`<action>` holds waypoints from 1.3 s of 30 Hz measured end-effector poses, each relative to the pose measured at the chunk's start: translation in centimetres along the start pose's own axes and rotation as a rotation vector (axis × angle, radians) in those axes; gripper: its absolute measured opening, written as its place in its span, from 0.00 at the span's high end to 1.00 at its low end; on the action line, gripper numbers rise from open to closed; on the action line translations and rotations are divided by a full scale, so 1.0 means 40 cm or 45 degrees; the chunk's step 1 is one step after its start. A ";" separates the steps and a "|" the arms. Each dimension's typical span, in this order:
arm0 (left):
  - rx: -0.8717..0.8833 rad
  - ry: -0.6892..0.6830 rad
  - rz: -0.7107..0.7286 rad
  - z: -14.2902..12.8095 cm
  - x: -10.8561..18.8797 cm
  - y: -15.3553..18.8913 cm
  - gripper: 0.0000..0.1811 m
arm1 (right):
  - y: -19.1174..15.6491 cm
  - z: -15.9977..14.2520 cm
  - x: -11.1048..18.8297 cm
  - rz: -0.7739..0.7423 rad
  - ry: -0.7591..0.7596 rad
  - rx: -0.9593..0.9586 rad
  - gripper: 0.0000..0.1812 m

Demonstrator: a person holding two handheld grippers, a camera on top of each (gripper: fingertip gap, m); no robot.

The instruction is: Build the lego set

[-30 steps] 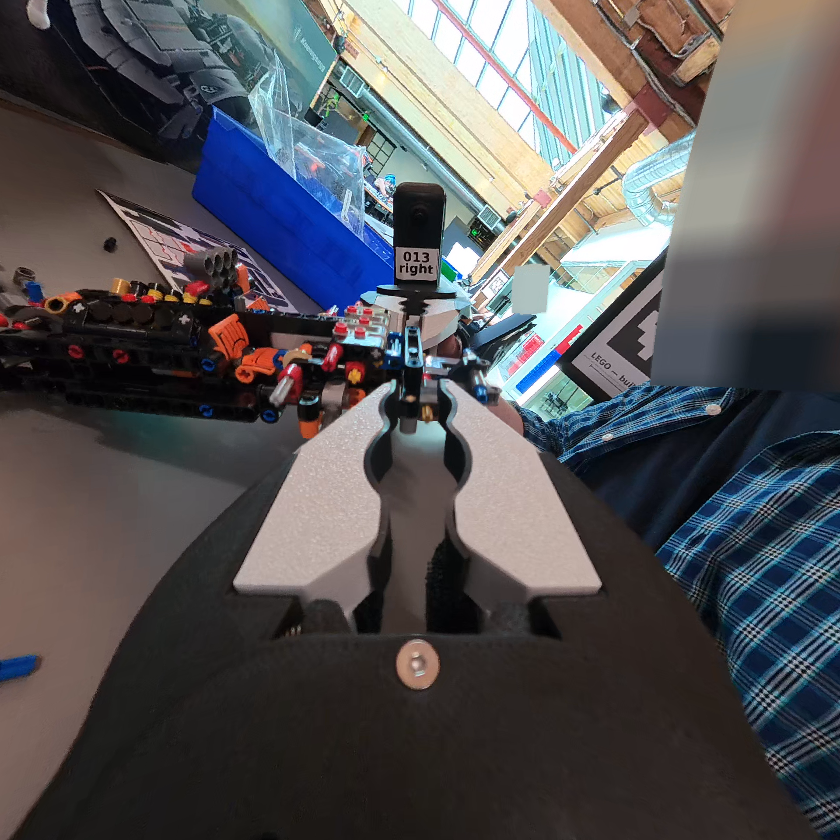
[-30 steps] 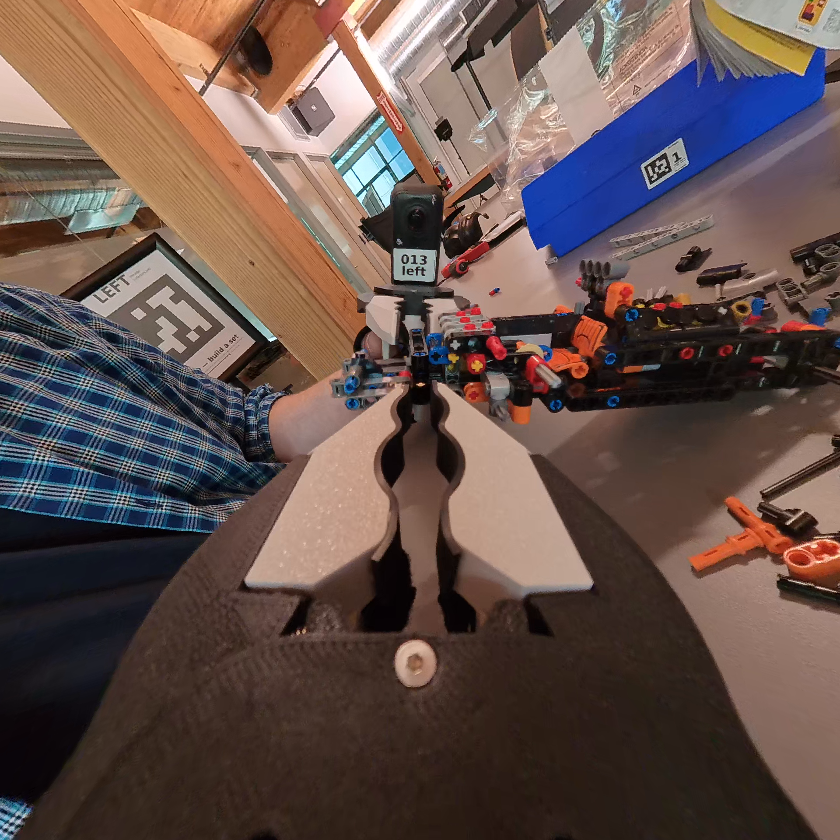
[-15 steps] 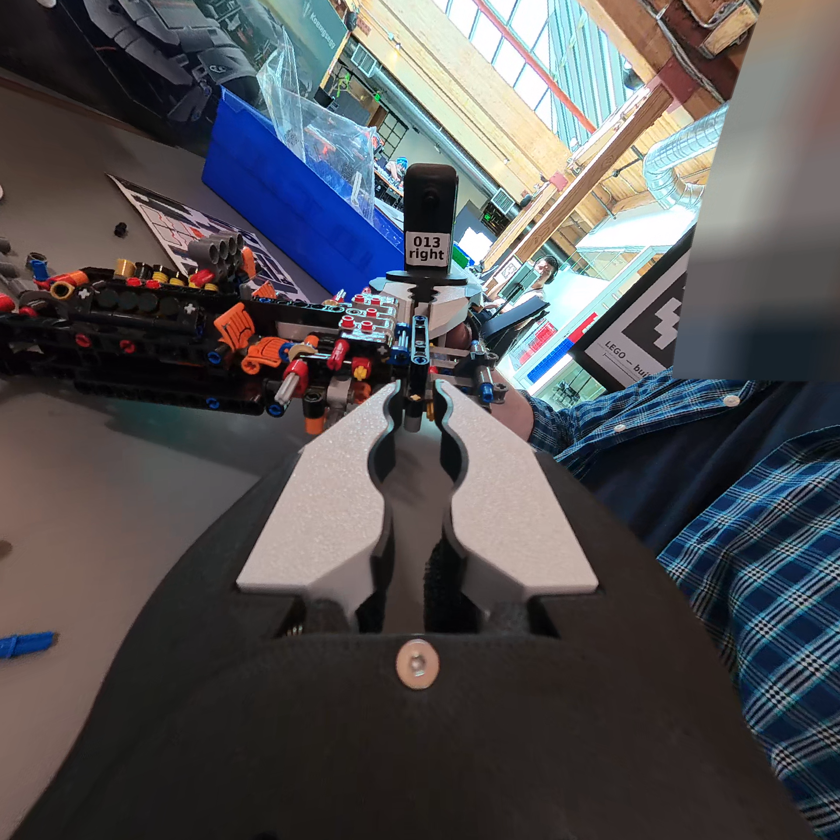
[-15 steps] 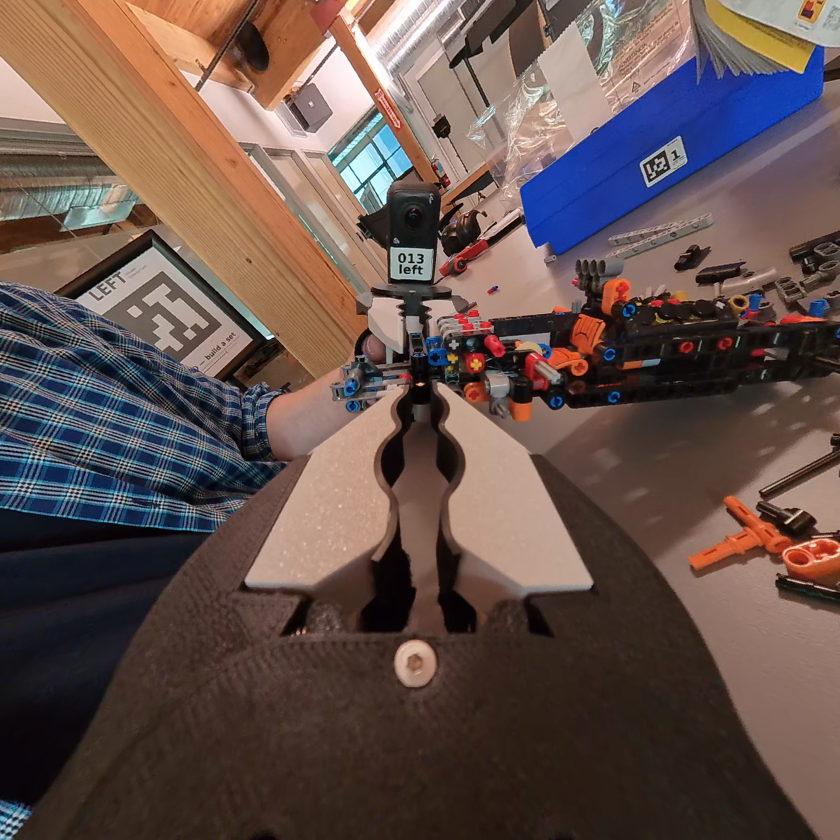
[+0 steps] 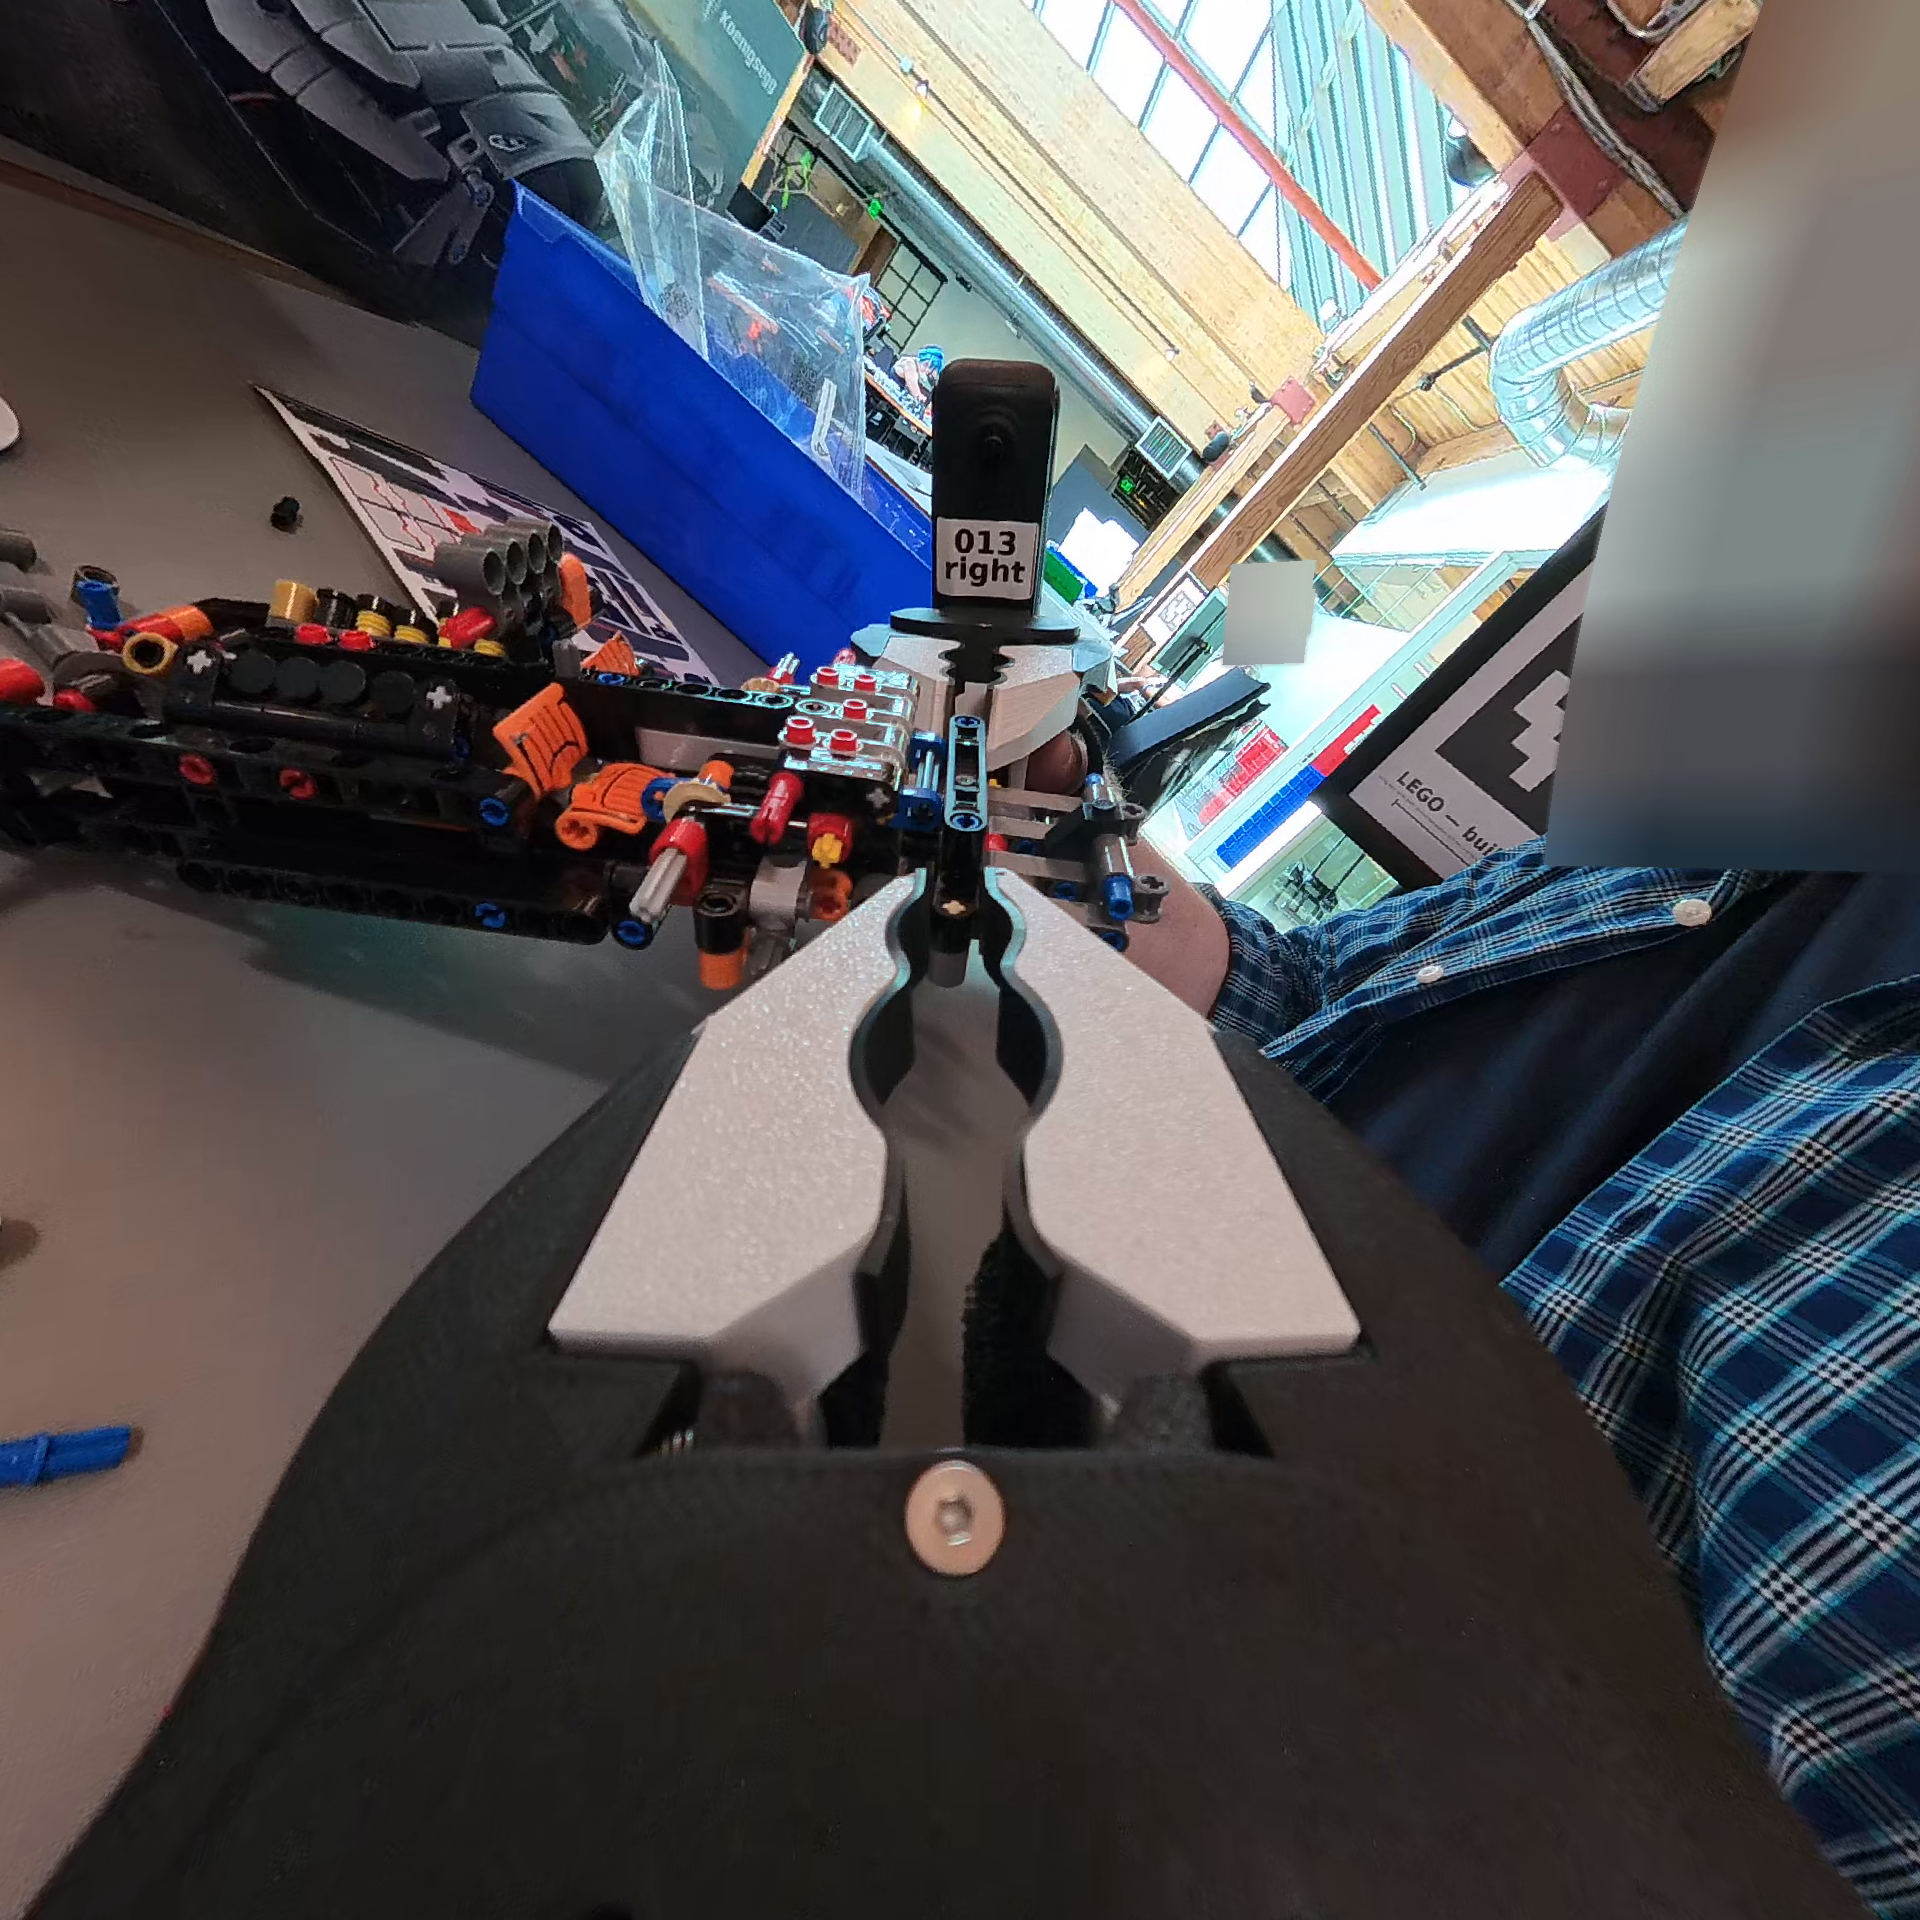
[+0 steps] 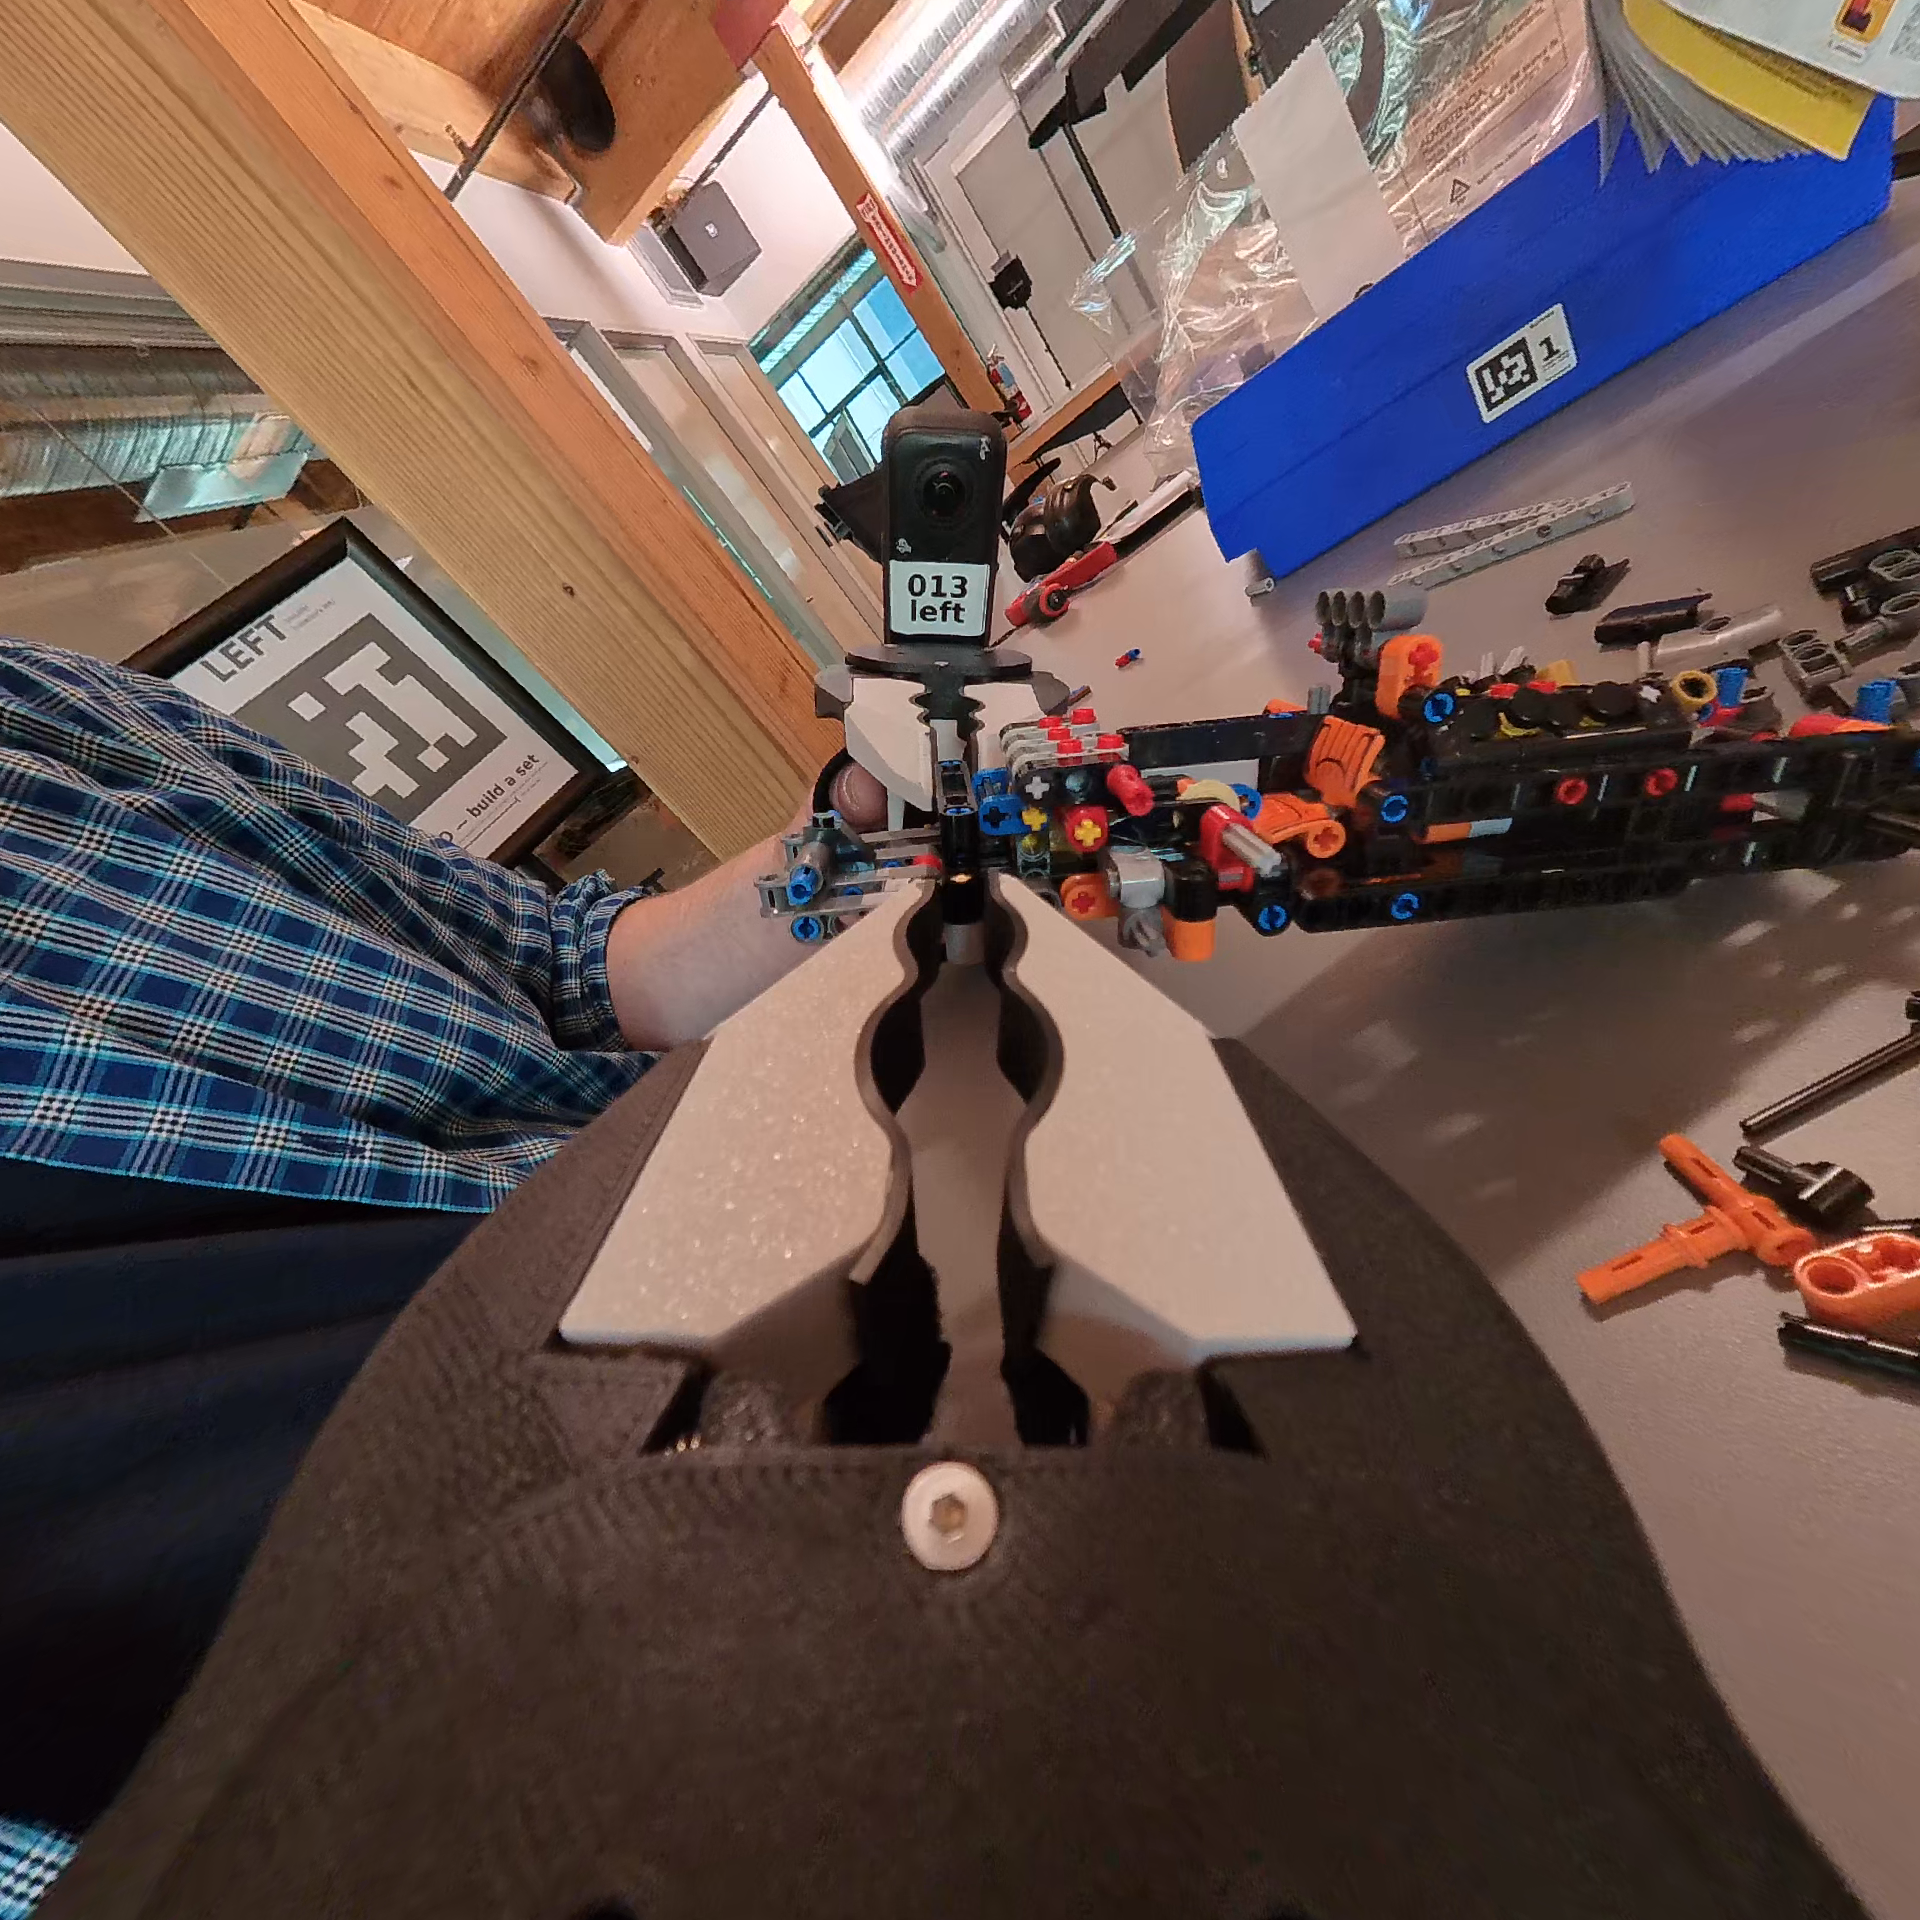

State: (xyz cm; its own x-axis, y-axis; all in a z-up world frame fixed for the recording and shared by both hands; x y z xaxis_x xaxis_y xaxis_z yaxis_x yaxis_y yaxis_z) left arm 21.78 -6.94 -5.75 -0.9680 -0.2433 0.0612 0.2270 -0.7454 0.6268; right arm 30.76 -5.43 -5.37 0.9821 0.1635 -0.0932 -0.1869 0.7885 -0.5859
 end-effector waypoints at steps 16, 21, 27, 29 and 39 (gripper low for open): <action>-0.019 -0.029 0.055 -0.011 0.006 -0.004 0.92 | 0.001 -0.001 0.000 -0.004 -0.001 0.001 0.97; -0.012 -0.025 0.067 -0.012 0.014 -0.004 0.91 | 0.001 -0.002 -0.002 -0.003 -0.004 0.001 0.97; -0.093 -0.024 0.195 -0.005 0.024 -0.013 0.83 | 0.003 -0.002 -0.002 -0.006 -0.002 0.001 0.97; -0.184 -0.016 0.279 0.004 0.030 -0.014 0.80 | 0.004 -0.002 -0.002 -0.008 -0.001 0.001 0.97; -0.673 -0.124 0.491 0.011 0.017 0.064 0.72 | 0.010 -0.005 -0.005 -0.022 -0.006 0.002 0.97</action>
State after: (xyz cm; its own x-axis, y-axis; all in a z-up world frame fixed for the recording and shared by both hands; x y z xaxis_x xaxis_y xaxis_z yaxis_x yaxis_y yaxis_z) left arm 21.64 -8.74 -3.76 -0.8064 -0.5150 0.2907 0.5572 -0.8263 0.0817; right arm 30.51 -5.29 -5.75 0.9851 0.1528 -0.0791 -0.1700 0.7921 -0.5862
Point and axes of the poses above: each gripper's, where its closed fingertips meet, x back along the fingers, z out of its top, y = z × x across the jaws, the point moved 2 cm from there along x, back along the fingers, and after that the axes turned 6 degrees about z, right-handed, at the moved point
